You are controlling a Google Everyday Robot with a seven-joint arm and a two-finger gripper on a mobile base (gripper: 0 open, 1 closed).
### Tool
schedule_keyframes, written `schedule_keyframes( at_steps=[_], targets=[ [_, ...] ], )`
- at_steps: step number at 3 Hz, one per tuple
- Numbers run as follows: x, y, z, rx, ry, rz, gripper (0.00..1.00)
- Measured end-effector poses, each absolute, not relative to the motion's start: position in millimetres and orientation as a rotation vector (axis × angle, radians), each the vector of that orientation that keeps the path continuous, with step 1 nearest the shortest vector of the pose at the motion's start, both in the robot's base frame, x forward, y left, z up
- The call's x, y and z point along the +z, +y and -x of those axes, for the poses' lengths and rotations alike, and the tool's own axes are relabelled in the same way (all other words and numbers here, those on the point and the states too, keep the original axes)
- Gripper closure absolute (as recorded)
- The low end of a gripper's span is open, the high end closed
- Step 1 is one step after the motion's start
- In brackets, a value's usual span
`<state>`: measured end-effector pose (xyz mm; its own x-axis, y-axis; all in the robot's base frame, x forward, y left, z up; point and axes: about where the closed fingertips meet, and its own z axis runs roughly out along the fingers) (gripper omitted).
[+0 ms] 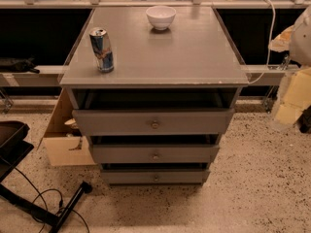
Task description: Open bottom drawer
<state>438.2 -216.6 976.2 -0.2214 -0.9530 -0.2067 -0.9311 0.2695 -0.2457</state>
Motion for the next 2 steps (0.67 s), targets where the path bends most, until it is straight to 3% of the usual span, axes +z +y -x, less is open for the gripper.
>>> schedule_keyframes(
  at_steps=[2],
  targets=[
    [951.7, -218.1, -433.8, -0.078, 2.215, 1.722, 0.00]
  ],
)
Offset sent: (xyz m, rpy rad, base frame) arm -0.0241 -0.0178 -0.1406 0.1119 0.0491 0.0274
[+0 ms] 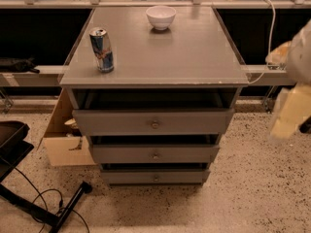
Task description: Open bottom drawer
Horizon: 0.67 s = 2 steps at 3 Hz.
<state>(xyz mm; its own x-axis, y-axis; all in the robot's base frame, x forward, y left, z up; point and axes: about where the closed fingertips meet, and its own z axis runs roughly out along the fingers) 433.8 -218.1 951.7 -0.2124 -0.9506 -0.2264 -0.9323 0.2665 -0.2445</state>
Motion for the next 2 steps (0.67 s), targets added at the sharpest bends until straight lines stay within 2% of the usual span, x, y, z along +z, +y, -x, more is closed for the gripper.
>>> schedule_keyframes(
  at_steps=[2],
  targets=[
    [802.8, -241.4, -400.1, 0.056, 2.147, 1.733, 0.00]
  ],
)
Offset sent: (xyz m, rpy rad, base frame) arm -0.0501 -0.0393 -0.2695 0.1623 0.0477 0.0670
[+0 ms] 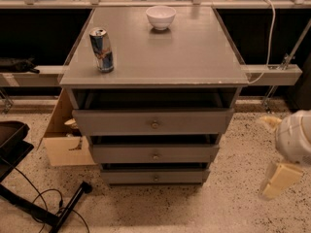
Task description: Open bottom drawer
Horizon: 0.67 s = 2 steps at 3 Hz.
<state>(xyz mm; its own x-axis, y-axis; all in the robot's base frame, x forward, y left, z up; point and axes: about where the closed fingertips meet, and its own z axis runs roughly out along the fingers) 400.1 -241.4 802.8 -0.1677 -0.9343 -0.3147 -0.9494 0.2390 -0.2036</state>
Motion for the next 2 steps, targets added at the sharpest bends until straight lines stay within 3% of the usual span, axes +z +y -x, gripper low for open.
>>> schedule_keyframes(
  at_steps=[2],
  targets=[
    [697.7, -254.4, -402.6, 0.205, 2.191, 1.731, 0.00]
  ],
)
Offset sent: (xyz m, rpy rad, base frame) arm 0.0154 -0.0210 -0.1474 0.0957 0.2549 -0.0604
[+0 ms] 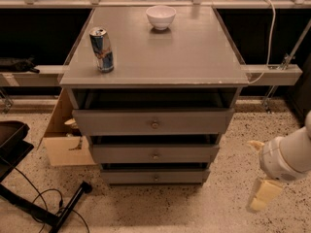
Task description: Open bottom drawer
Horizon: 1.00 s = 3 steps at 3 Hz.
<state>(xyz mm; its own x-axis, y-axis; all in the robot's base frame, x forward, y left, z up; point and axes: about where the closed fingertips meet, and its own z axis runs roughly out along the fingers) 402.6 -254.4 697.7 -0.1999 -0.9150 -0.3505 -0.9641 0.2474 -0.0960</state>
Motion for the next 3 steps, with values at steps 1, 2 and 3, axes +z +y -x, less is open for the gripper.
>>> schedule_keyframes(
  at_steps=[1, 2, 3],
  targets=[
    [695.9, -253.0, -401.8, 0.212, 2.193, 1.730, 0.00],
    [696.4, -252.9, -401.7, 0.209, 2.191, 1.731, 0.00],
    [652.7, -251.5, -404.7, 0.211, 2.209, 1.737, 0.00]
  ],
)
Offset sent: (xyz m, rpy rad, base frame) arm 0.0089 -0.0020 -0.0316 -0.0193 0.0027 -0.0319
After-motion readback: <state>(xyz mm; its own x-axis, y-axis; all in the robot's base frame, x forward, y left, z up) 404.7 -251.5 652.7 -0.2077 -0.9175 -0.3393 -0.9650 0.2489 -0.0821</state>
